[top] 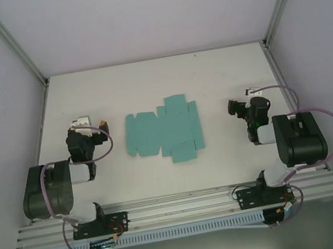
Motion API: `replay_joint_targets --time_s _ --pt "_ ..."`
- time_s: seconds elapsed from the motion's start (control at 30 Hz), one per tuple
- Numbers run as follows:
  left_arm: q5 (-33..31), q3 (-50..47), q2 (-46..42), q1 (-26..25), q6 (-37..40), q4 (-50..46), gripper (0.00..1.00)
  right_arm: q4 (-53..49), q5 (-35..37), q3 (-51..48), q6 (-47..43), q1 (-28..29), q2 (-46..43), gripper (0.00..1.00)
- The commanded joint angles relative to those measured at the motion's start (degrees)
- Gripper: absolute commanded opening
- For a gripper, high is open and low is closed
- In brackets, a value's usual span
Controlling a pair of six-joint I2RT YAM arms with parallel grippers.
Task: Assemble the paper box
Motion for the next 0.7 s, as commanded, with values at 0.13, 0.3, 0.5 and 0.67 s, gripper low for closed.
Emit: replay_joint_targets --time_s 0.13,0.3,0.5,0.67 --pt "0.80 0.48 0.05 0.33 -0.33 1.75 0.99 2.50 0.82 0.99 0.52 0.03 -0.54 0.99" --pt "3.69 1.19 0.13 0.28 0.71 0.65 0.99 2.30 0.74 1.06 0.55 0.04 -0.57 0.99" --pt "3.76 1.09 0.10 0.29 0.71 0.76 0.99 2.33 0.74 1.05 0.64 0.04 -0.49 0.99" --pt "3.77 1.10 0.06 0.33 0.67 0.75 0.99 2.32 0.74 1.03 0.55 0.02 -0.58 0.99"
